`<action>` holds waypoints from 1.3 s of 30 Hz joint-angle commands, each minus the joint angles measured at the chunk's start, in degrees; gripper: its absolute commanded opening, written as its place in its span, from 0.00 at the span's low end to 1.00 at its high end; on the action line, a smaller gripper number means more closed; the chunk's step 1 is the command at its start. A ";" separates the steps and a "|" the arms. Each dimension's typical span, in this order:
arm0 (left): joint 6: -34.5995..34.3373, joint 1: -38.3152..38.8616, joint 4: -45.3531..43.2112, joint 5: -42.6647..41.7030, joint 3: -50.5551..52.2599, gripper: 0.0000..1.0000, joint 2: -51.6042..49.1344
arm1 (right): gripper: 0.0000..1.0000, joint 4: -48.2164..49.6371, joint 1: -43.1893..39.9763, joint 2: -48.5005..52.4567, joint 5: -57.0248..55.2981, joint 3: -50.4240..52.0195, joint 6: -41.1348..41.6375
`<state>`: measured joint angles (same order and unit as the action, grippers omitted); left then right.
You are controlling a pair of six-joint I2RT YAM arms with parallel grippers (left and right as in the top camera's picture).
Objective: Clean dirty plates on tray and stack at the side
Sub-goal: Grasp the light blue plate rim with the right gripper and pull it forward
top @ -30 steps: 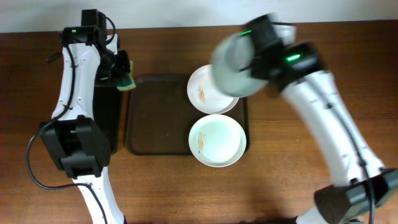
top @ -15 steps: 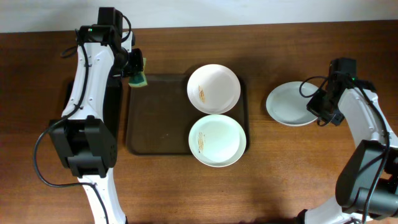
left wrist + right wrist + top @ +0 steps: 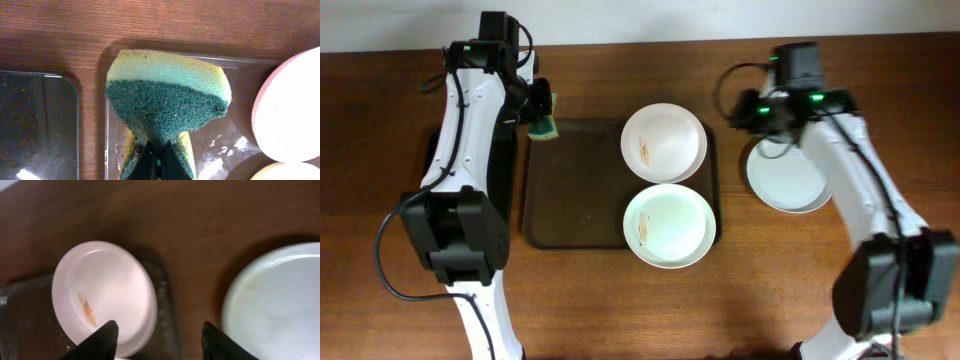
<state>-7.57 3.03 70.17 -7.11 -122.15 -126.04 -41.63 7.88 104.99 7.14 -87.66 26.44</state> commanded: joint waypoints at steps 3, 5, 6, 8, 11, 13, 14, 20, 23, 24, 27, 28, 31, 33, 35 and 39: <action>-0.68 1.73 -0.28 -0.61 -0.74 0.01 0.37 | 0.47 0.28 6.36 9.22 -1.22 -0.37 3.02; -0.68 1.95 -0.26 -0.61 -0.74 0.01 0.37 | 0.46 -7.32 6.71 9.25 1.70 -0.46 2.51; -0.68 1.97 -0.11 -0.61 -0.74 0.01 0.37 | 0.46 -11.39 6.34 8.66 4.98 -0.46 1.18; -0.68 1.97 -0.13 -0.61 -0.74 0.01 0.37 | 0.45 -18.91 5.97 6.01 7.67 -0.46 -1.09; -0.68 1.97 -0.28 -0.61 -0.74 0.01 0.37 | 0.46 -25.57 6.25 4.00 7.30 -0.44 -2.23; -0.68 1.97 -0.31 -0.61 -0.74 0.01 0.37 | 0.46 -28.02 7.39 4.13 4.61 1.84 -2.16; -0.68 1.97 -0.28 -0.61 -0.74 0.01 0.37 | 0.46 -27.82 7.69 4.13 4.46 3.04 -2.05; -0.68 1.97 -0.11 -0.61 -0.74 0.01 0.37 | 0.33 -20.55 9.57 4.17 5.60 13.68 -0.46; -0.68 1.97 0.09 -0.61 -0.74 0.01 0.37 | 0.30 -15.08 12.33 4.17 6.16 17.94 0.46; -0.68 1.97 0.11 -0.61 -0.74 0.01 0.37 | 0.25 -14.32 12.96 4.17 6.14 18.47 0.87; -0.68 1.97 0.11 -0.61 -0.74 0.01 0.37 | 0.04 -13.60 14.64 4.17 6.19 18.58 0.87; -0.68 1.97 0.11 -0.61 -0.74 0.01 0.37 | 0.04 -13.88 15.10 4.13 6.45 18.47 0.92; -0.68 1.97 0.15 -0.63 -0.74 0.01 0.37 | 0.04 -14.95 18.12 4.09 7.87 15.37 1.07; -0.68 1.97 0.15 -0.61 -0.74 0.01 0.37 | 0.04 -13.33 21.79 4.11 7.08 11.08 1.90; -0.68 1.97 0.15 -0.61 -0.74 0.01 0.37 | 0.04 -6.73 24.98 4.11 4.22 9.20 7.89; -0.44 1.90 1.53 -0.59 -0.74 0.01 0.37 | 0.04 1.97 30.77 6.12 -8.02 9.22 16.28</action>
<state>-7.55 4.93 70.70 -7.11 -122.15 -126.04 -41.69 35.44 109.01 7.94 -77.67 36.42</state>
